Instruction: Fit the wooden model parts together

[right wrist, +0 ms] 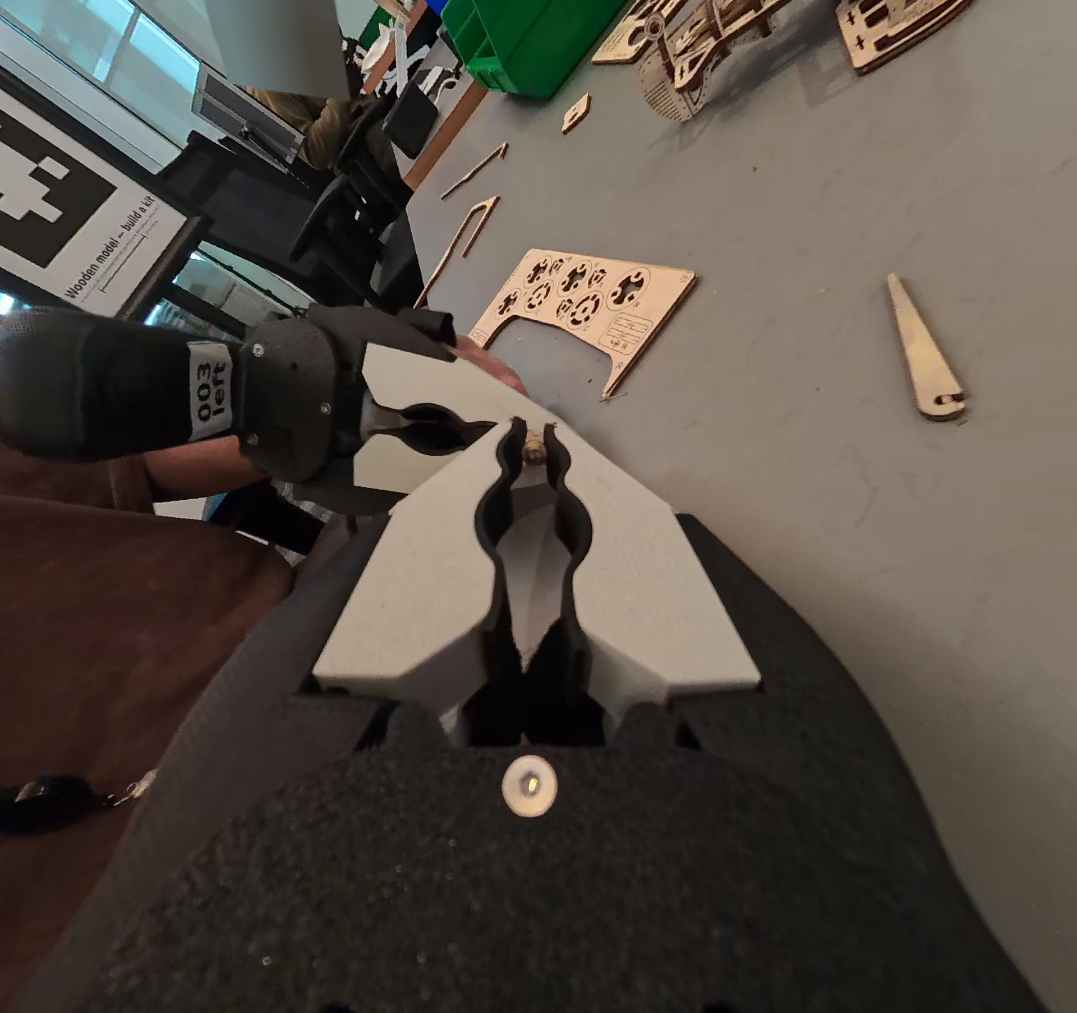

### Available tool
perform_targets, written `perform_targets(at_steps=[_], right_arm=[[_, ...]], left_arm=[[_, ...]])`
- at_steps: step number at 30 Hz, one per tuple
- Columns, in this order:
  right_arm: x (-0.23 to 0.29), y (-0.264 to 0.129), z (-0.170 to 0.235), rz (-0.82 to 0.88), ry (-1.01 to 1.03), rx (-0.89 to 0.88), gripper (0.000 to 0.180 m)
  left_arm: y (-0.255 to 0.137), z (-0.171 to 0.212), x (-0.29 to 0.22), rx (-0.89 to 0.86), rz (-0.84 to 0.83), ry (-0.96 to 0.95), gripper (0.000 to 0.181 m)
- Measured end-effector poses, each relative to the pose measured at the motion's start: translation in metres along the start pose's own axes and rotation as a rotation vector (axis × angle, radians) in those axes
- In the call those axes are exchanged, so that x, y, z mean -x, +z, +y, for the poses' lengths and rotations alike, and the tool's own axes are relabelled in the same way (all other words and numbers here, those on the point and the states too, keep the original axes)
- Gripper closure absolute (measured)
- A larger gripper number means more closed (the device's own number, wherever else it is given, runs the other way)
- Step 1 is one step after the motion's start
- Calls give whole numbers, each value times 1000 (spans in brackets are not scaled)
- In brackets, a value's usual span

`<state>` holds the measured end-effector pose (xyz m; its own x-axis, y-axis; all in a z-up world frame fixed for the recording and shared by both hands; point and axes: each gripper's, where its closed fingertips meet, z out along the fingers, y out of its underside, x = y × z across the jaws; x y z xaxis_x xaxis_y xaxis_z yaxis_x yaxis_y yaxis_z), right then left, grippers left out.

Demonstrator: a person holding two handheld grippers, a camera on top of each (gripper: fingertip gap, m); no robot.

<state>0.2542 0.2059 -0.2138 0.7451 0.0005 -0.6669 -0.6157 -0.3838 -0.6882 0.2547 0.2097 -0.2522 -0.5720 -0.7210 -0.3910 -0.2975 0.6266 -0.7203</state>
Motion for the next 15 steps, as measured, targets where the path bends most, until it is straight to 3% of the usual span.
perform_targets(at_steps=[11,15], right_arm=[[-3,2,-8,66,-62,-45,174],[4,0,-17,2,-92,-102,168]], left_arm=[[7,1,4,40,26,-123,181],[7,-3,3,13,73,-185,181]])
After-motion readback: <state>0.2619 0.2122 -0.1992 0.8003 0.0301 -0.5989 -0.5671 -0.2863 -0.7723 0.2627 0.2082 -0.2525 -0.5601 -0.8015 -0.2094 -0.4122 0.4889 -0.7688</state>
